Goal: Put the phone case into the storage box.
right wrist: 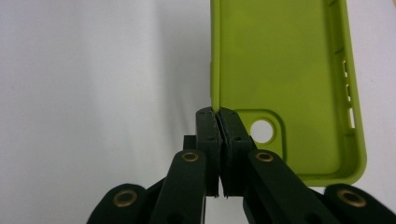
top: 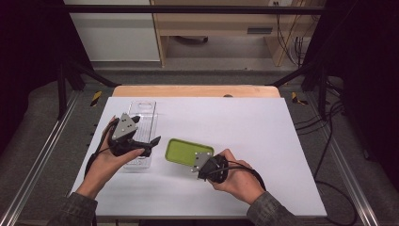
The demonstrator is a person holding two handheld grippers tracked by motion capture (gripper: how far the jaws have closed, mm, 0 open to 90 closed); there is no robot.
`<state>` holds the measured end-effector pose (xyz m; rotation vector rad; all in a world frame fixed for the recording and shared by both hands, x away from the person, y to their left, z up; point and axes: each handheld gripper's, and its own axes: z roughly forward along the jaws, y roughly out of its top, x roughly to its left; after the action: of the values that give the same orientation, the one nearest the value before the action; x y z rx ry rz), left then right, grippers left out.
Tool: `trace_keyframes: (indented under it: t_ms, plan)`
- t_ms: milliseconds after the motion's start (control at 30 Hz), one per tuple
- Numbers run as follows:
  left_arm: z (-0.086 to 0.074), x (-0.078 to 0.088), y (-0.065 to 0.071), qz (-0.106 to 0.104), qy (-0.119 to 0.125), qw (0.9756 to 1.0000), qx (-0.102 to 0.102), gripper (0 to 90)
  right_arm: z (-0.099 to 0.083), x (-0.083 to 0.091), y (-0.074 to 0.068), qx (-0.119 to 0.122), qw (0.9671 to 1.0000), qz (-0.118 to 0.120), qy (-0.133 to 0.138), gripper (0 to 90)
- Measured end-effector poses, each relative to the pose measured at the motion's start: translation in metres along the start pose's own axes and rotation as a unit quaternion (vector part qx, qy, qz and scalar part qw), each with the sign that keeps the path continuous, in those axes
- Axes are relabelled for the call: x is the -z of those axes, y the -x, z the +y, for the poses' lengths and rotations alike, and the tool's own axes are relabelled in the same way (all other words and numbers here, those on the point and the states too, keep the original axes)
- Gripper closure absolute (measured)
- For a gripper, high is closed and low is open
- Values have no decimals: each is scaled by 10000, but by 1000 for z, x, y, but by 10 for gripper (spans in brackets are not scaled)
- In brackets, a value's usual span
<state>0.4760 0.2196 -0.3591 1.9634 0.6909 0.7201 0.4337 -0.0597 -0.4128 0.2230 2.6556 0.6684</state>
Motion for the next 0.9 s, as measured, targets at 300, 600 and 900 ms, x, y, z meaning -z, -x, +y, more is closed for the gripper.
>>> trace_keyframes:
  t_ms: [300,600,900]
  plan:
    - [6,-9,7,0,-182,9995,-250,30,2,1,-1,21,10000,-47,10,879]
    - [10,-17,10,-16,-286,9989,-367,32,2,2,-2,25,10000,-76,53,879]
    - [18,-26,15,39,-459,9980,-431,36,2,4,-3,30,9999,-100,77,879]
